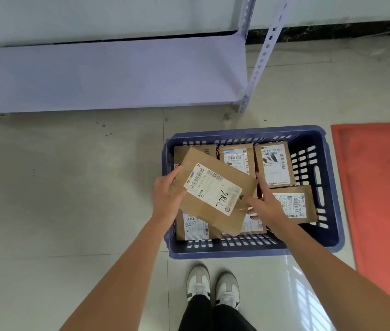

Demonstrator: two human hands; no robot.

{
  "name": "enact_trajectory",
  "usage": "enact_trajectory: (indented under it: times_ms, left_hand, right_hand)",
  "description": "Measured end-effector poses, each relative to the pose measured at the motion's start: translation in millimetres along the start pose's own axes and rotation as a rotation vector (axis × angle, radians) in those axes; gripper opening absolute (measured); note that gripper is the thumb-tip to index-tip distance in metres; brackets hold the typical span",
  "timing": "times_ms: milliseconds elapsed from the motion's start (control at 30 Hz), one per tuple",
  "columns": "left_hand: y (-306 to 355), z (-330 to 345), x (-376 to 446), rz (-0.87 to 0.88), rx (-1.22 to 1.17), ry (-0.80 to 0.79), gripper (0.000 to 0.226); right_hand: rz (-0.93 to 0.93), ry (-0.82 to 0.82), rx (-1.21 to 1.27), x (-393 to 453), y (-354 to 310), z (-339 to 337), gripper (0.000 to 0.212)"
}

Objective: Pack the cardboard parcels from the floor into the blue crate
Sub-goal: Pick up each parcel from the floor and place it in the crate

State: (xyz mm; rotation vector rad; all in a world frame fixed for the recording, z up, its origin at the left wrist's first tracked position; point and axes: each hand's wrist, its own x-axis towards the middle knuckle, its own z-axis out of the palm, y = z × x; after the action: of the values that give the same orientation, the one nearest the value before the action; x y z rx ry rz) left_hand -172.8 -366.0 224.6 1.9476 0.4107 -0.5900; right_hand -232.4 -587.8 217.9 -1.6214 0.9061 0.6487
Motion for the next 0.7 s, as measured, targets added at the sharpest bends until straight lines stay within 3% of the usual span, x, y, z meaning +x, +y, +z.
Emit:
enact_trajectory:
  times_ms: [100,233,367,500,633,700]
  left_hand:
    - [4.4,-0.7,4.9,0.046,0.040,-0.026,0.048]
    - [10.7,2.7,5.6,-0.007,-0.104,0.017,0.052]
    - [10.1,8.3,8.6,0.041,-0.037,0.060,0.044]
    - [7.5,13.0,16.3,0.012,-0.005,0.017,0.050]
    - [3.2,15.6,27.3,-0.001,-0.020,0.018,0.056]
    - [2.0,16.6,33.2,0.005,-0.046,0.018,0.063]
  right_hand:
    - [0.071,-0.034,0.074,5.6,0.8,-1.0,0.075]
    - [0.119,-0.004,0.199,9.5,5.5,1.2,0.067]
    - [0.130,0.000,0.338,9.1,12.7,2.5,0.059]
    - [0.123,0.009,0.359,9.2,21.4,10.0,0.054]
    - [0.110,0.050,0.339,12.2,30.2,19.6,0.076]
    - [0.091,-0.002,0.336,15.1,31.2,27.9,0.074]
